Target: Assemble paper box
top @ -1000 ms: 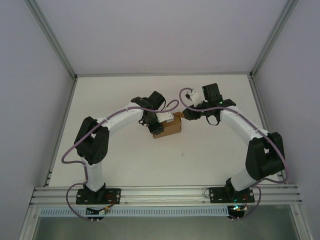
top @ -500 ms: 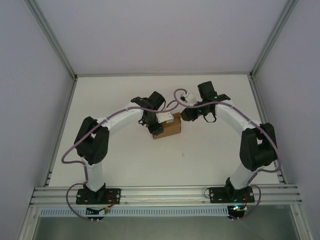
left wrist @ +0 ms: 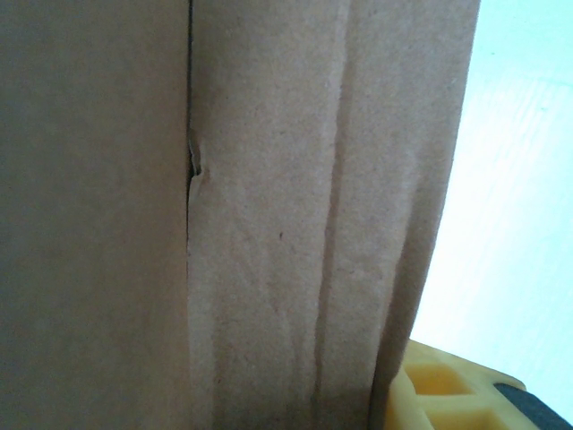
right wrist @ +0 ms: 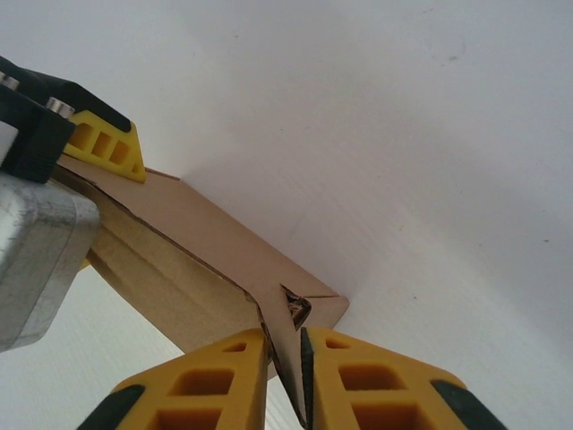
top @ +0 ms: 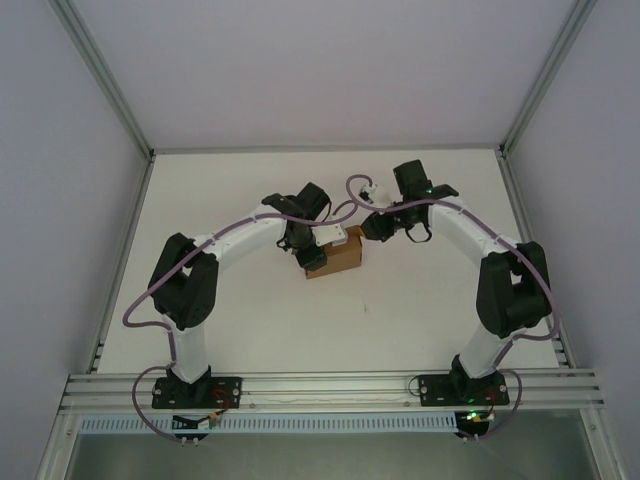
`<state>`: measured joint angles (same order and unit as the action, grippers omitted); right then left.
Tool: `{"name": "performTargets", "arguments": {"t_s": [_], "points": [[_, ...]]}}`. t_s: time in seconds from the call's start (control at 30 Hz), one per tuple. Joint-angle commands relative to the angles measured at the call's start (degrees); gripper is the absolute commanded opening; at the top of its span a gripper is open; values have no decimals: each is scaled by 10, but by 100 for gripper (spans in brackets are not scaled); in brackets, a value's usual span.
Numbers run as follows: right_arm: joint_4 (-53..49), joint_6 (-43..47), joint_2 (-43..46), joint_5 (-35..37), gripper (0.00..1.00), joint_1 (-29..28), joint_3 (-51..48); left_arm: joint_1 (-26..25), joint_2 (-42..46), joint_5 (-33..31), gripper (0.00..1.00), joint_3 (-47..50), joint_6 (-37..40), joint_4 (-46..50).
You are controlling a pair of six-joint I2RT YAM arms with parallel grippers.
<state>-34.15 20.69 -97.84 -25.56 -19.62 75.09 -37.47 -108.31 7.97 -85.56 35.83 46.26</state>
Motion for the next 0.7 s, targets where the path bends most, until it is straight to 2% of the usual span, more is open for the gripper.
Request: {"name": "performTargets", "arguments": {"t_s": [0.0, 0.07, 0.3, 0.37, 0.53, 0.57, 0.67], "points": [[-22, 18, -8, -41, 21, -2, 9, -4, -4, 11, 35, -14, 12, 12], [-17, 18, -4, -39, 20, -2, 4, -4, -5, 11, 35, -17, 13, 16], [9, -6, -5, 5, 6, -4, 4, -7, -7, 8, 35, -19, 12, 19], [30, -31, -7, 61, 2, -8, -1, -7, -7, 7, 35, -18, 12, 18], [128, -93, 10, 263, 0, -22, -47, -9, -8, 7, 35, -19, 10, 19], [140, -103, 13, 285, 0, -25, -55, -9, -8, 7, 35, -19, 10, 19], [144, -111, 19, 275, 1, -28, -65, -10, -8, 6, 35, -20, 9, 19]]}}
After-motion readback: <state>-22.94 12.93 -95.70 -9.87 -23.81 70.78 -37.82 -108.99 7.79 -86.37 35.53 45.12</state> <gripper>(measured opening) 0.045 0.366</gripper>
